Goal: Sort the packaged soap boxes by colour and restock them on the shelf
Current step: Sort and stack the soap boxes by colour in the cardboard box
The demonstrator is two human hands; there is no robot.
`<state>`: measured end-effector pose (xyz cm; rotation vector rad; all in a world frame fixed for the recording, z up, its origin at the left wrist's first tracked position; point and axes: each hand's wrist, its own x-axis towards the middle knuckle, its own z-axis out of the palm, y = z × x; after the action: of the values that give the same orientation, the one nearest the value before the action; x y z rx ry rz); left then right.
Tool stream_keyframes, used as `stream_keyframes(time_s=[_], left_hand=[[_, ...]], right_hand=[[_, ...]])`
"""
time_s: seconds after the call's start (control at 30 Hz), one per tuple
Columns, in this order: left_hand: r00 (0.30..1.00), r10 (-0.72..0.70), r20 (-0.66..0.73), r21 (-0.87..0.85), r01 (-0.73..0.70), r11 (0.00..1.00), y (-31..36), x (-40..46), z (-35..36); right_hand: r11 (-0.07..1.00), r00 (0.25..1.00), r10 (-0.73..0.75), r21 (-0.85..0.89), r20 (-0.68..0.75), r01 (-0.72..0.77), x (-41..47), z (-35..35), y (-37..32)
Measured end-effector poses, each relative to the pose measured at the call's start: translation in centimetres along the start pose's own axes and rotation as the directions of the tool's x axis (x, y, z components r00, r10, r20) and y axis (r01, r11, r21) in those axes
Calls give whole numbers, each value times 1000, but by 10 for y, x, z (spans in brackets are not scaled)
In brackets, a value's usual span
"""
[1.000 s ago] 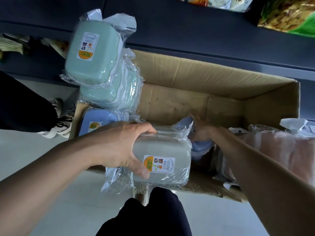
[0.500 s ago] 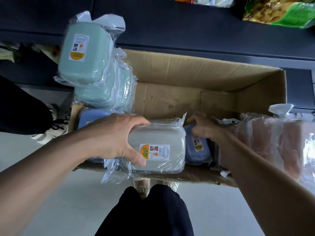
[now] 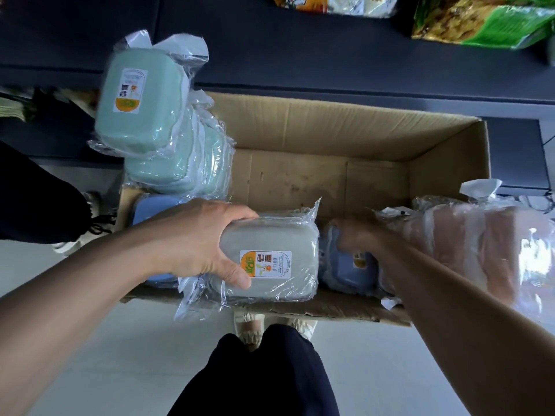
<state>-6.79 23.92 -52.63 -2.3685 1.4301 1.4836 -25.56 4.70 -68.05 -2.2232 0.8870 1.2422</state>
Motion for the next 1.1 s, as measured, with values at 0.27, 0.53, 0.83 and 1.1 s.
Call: stream_keyframes(time_s=[0.27, 0.53, 0.83, 1.1], left_hand=[[995, -38, -92, -47, 34, 998, -2, -7, 10], [952, -148, -267, -257, 77, 963, -10, -20, 23], [981, -102, -167, -353, 38, 935, -16, -26, 25], [977, -55, -208, -267, -2, 964, -14, -29, 30]], right_hand=[[948, 938, 102, 319, -331, 10, -35, -16, -15], [352, 997, -78, 935, -20, 46, -105, -27, -46], [52, 978, -97, 982, 184, -180, -53, 5, -69], [621, 964, -50, 748, -260, 233, -42, -11, -54]])
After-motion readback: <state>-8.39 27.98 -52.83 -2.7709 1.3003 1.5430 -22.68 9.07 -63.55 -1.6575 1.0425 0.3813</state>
